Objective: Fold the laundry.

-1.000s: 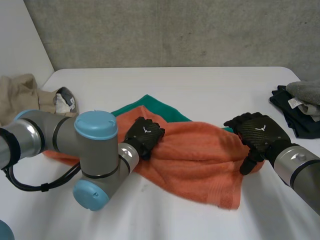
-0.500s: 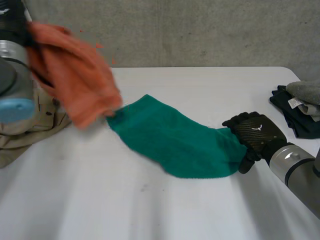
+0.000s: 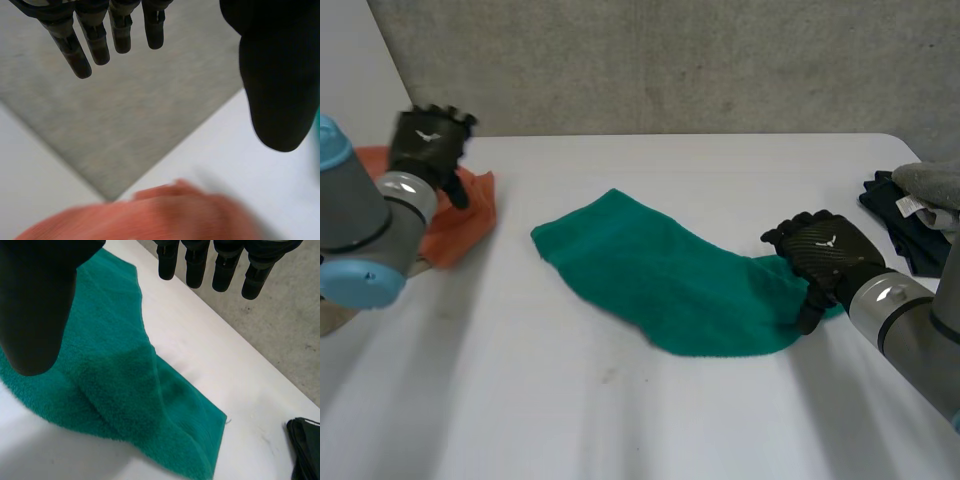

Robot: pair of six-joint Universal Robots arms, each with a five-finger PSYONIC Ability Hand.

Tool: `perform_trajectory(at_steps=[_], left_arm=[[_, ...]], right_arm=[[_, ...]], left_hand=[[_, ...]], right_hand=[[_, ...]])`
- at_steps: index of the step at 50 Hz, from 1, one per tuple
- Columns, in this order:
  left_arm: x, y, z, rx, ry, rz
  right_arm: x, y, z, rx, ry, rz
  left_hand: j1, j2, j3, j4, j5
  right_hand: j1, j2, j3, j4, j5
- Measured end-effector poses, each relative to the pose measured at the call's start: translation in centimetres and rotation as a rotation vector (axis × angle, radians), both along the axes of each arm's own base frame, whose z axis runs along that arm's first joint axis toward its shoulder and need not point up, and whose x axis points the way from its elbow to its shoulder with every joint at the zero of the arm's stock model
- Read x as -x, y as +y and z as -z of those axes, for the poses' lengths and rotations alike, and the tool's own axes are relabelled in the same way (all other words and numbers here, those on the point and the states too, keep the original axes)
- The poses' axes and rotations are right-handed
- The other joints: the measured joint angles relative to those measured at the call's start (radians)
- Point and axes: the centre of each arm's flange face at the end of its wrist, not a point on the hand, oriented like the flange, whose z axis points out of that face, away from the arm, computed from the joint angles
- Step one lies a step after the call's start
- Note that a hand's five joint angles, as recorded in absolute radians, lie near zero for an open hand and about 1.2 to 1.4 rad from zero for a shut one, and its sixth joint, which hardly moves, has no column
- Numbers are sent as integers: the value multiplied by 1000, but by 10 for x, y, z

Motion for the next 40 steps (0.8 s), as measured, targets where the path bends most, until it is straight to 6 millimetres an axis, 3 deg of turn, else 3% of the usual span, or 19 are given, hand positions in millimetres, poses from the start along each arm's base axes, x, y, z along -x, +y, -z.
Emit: perform_trajectory(at_steps=[3,8,12,17,25,29,30,33,34,36,37,40], left_arm=[[21,24,9,-62,-11,119],[60,63,39,-195,-40,378],[80,76,63,-256,-76,502],[96,70,90,-267,-140,549],[105,49,111,-255,-162,522],[107,45,116,-259,-164,516],[108,44,118,-260,-165,513],[108,42,117,-255,-165,503],[108,42,115,-250,-164,498],[108,41,114,-246,-163,494],[108,43,105,-227,-159,477],[108,48,84,-182,-145,443]], right_arm=[[2,-1,-1,-19,34,-4],[2,-2,6,-59,124,-42],[-2,-3,15,-81,167,-71],[-10,-5,31,-91,177,-99],[-21,-12,50,-59,136,-98],[-23,-16,57,-47,113,-81],[-24,-17,59,-45,105,-75],[-25,-19,64,-47,95,-66],[-26,-20,66,-50,94,-65],[-26,-20,67,-51,93,-64],[-27,-21,71,-58,92,-60],[-26,-23,71,-55,87,-47]], left_hand=[[0,0,0,0,2],[0,0,0,0,2],[0,0,0,0,2],[122,117,105,120,99],[203,209,205,217,199],[363,344,340,353,328],[490,470,449,462,427],[847,834,822,825,780],[879,867,855,872,827],[908,934,915,932,882],[911,984,972,991,910],[911,985,974,992,910]], right_hand=[[0,0,0,0,0],[0,0,0,0,0],[0,0,0,0,0],[0,0,0,0,0],[36,56,60,57,47],[138,152,156,153,142],[213,224,229,224,214],[437,449,446,443,415],[579,596,590,586,568],[626,644,637,616,598],[845,897,885,883,864],[865,967,975,981,951]])
